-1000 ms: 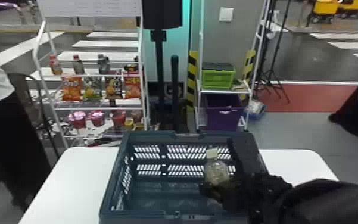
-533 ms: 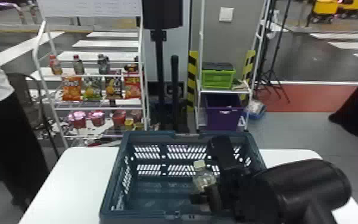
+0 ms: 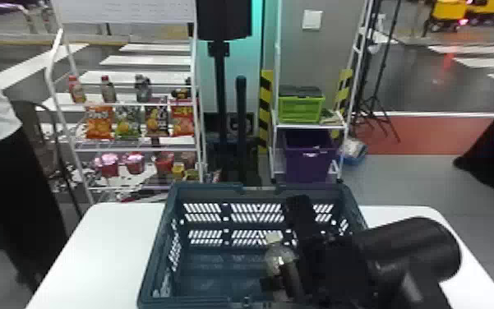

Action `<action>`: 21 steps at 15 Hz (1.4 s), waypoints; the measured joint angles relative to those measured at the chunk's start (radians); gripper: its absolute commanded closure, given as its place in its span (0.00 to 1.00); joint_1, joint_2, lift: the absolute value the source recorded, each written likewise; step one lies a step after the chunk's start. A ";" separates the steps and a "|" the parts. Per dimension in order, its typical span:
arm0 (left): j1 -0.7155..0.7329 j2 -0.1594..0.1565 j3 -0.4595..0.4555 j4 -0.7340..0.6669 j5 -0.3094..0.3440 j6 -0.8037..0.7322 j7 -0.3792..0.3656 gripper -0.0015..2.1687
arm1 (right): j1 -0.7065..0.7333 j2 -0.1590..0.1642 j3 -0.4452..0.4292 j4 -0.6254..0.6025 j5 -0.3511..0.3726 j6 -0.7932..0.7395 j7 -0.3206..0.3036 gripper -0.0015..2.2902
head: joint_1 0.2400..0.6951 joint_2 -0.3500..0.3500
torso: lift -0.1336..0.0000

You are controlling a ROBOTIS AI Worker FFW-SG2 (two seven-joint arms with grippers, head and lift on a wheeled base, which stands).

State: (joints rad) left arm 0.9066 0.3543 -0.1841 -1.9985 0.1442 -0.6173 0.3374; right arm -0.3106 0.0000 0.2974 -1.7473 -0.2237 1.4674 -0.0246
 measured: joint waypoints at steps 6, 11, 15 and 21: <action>0.000 0.000 0.001 0.000 0.000 0.000 0.000 0.07 | 0.010 -0.002 -0.001 -0.014 -0.006 -0.033 0.000 0.78 | 0.57 0.50 | 1.00; 0.003 0.000 0.004 0.000 0.000 -0.003 0.000 0.07 | 0.082 -0.030 -0.012 -0.144 -0.004 -0.136 -0.001 0.78 | 0.57 0.50 | 1.00; -0.004 -0.001 0.006 0.001 0.006 -0.003 -0.007 0.07 | 0.214 -0.092 -0.034 -0.337 0.000 -0.286 0.001 0.78 | 0.57 0.50 | 1.00; -0.020 -0.003 0.002 0.011 0.010 0.004 -0.016 0.07 | 0.645 -0.177 -0.159 -0.507 -0.015 -1.002 0.069 0.78 | 0.57 0.50 | 1.00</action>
State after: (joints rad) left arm 0.8870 0.3512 -0.1820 -1.9877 0.1540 -0.6132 0.3216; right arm 0.3344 -0.1771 0.1379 -2.2543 -0.2389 0.4653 0.0447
